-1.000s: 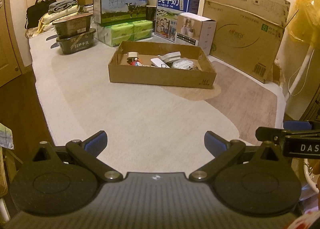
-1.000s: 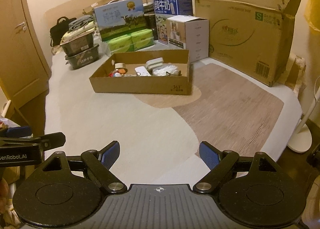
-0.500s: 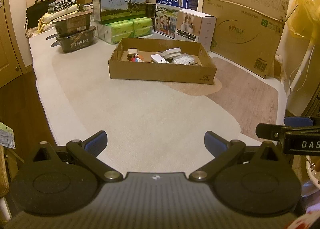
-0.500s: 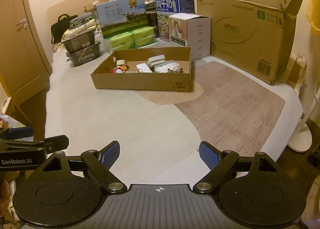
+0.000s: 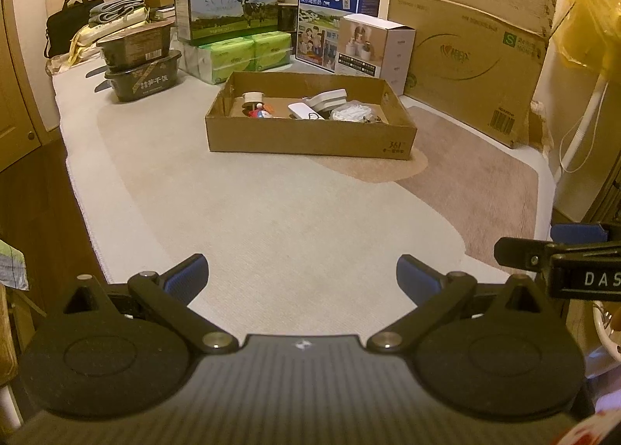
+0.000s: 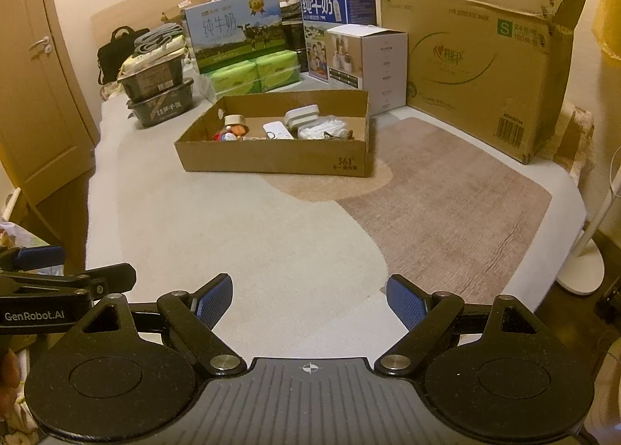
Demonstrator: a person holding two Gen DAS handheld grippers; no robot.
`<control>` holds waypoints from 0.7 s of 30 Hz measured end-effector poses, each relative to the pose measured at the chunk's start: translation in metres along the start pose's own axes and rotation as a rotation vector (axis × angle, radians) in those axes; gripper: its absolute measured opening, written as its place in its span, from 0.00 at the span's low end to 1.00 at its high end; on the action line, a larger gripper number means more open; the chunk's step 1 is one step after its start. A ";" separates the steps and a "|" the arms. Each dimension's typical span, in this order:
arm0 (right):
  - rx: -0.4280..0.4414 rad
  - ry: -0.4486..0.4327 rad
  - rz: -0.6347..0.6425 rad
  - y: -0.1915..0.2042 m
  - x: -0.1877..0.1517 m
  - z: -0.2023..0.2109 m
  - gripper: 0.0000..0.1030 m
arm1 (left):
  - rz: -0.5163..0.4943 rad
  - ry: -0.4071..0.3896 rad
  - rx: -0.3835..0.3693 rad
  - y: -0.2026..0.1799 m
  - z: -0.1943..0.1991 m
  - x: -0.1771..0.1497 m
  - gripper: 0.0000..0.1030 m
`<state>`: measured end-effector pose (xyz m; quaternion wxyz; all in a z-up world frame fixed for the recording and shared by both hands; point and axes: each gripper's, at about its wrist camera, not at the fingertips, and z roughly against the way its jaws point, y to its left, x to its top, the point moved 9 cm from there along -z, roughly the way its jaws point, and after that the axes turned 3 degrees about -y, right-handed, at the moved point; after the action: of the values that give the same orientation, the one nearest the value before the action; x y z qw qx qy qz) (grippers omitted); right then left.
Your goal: Organize rigid objects
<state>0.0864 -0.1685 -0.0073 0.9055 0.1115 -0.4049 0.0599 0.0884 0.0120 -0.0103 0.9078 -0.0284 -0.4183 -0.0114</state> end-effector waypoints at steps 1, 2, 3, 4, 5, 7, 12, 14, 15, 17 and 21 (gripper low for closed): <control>0.000 0.000 -0.001 0.000 0.000 0.000 0.84 | 0.000 0.000 0.000 0.000 -0.001 0.000 1.00; 0.000 0.001 -0.001 0.000 0.000 0.000 0.84 | 0.000 0.001 -0.001 0.000 -0.001 -0.001 1.00; -0.001 0.001 -0.002 -0.001 0.000 0.000 0.84 | -0.001 0.001 -0.001 -0.001 -0.001 -0.001 1.00; -0.001 0.001 -0.002 -0.001 0.000 0.000 0.84 | -0.002 0.001 -0.001 -0.001 -0.001 -0.001 1.00; -0.002 0.001 -0.003 -0.001 0.000 0.000 0.84 | -0.002 0.001 -0.001 -0.001 -0.001 -0.001 1.00; -0.004 0.001 -0.001 -0.001 0.000 0.000 0.84 | -0.002 0.001 -0.001 -0.001 -0.001 -0.001 1.00; -0.003 0.003 -0.001 -0.002 0.000 -0.001 0.84 | -0.004 0.001 0.000 -0.001 -0.001 -0.001 1.00; -0.003 0.003 -0.002 -0.002 0.000 -0.001 0.84 | -0.005 0.001 0.000 -0.001 -0.001 -0.001 1.00; -0.004 0.002 -0.001 -0.002 0.000 -0.001 0.84 | -0.005 0.001 0.000 -0.001 -0.001 -0.001 1.00; -0.004 0.002 -0.002 -0.002 0.000 -0.001 0.84 | -0.007 0.002 0.000 -0.002 -0.001 -0.002 1.00; -0.006 0.003 -0.002 -0.002 -0.001 -0.001 0.84 | -0.009 0.003 -0.004 -0.001 -0.002 -0.001 1.00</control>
<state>0.0870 -0.1705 -0.0085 0.9066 0.1089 -0.4036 0.0579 0.0892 0.0109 -0.0125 0.9083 -0.0285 -0.4171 -0.0164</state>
